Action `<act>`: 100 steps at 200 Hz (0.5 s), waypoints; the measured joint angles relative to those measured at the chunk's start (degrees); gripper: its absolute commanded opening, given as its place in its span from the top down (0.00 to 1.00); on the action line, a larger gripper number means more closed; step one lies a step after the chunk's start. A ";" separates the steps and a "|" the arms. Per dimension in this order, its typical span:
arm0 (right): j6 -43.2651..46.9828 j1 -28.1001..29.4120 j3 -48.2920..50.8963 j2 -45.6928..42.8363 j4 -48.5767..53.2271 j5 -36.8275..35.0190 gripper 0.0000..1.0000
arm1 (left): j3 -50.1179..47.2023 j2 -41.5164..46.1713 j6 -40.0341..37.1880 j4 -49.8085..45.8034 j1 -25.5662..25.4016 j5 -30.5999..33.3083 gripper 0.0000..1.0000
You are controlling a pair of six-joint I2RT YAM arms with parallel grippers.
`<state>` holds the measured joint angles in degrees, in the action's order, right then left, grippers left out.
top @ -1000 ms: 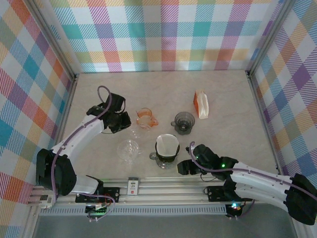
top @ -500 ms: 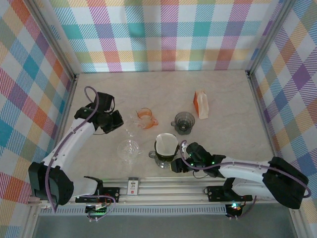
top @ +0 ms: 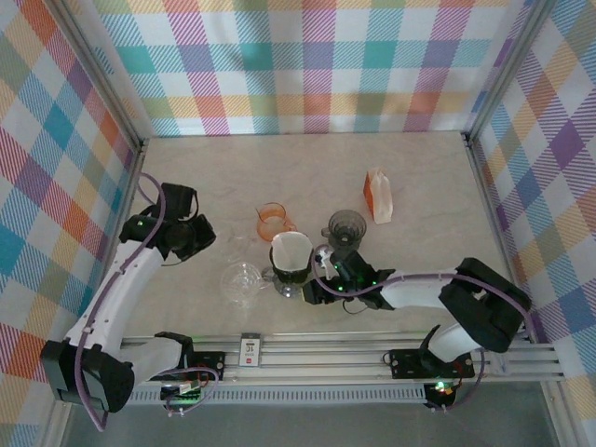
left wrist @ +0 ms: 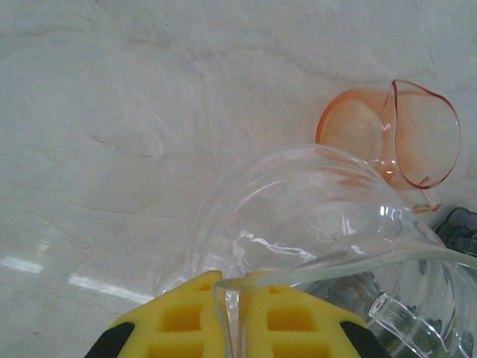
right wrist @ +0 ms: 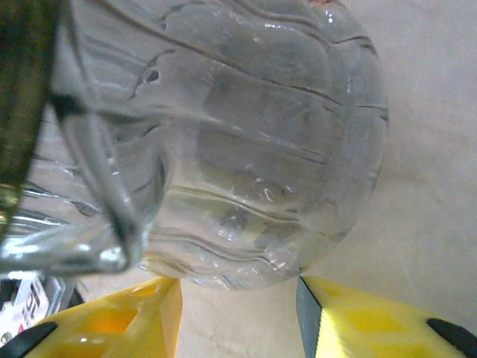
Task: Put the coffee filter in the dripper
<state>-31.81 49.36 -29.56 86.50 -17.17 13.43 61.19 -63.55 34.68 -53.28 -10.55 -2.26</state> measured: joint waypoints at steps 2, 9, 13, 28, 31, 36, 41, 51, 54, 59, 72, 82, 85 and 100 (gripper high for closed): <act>0.09 -0.11 -0.33 0.33 0.00 0.15 0.54 | 0.00 0.11 -0.02 -0.07 0.09 0.07 1.00; 0.66 -0.50 -1.55 1.68 -0.07 0.63 0.54 | 0.00 0.52 0.00 -0.52 0.33 0.44 1.00; 0.90 -0.72 -2.29 2.49 -0.15 0.90 0.54 | 0.00 0.72 0.00 -0.76 0.39 0.59 1.00; 1.44 -1.07 -5.05 5.44 -0.44 1.66 0.54 | -0.24 1.51 -0.02 -1.33 0.76 1.31 1.00; 1.46 -1.11 -5.60 6.01 -0.48 1.68 0.54 | -0.33 1.70 -0.02 -1.42 0.83 1.53 1.00; 1.53 -1.20 -6.56 6.97 -0.52 1.97 0.54 | -0.46 2.03 -0.02 -1.66 0.94 1.73 1.00; 1.70 -1.31 -7.48 8.02 -0.81 2.23 0.54 | -0.61 2.36 -0.02 -1.95 1.01 1.97 1.00; 1.95 -1.42 -9.57 10.25 -1.09 2.51 0.55 | -0.90 3.04 -0.02 -2.58 1.16 2.43 1.00; 1.95 -1.42 -10.16 10.86 -1.20 2.71 0.55 | -0.98 3.21 -0.02 -2.71 1.18 2.56 1.00; 2.03 -1.42 -11.15 11.87 -1.33 2.75 0.55 | -1.07 3.43 -0.02 -2.93 1.25 2.69 1.00; 2.14 -1.42 -13.55 14.45 -2.05 3.08 0.55 | -1.07 3.89 0.00 -3.63 1.36 3.21 1.00; 2.21 -1.42 -15.32 16.20 -2.36 3.26 0.56 | -1.18 4.22 -0.02 -3.87 1.38 3.48 1.00; 2.23 -1.42 -15.82 16.65 -2.49 3.21 0.56 | -1.25 4.35 0.00 -3.87 1.38 3.58 1.00; 2.29 -1.42 -18.40 19.02 -2.82 3.52 0.57 | -1.99 5.31 0.02 -3.96 1.38 4.37 1.00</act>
<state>-29.52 47.94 -47.97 105.51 -19.99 16.95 59.20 -58.24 34.70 -57.23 -9.17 2.11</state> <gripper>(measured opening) 0.440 0.093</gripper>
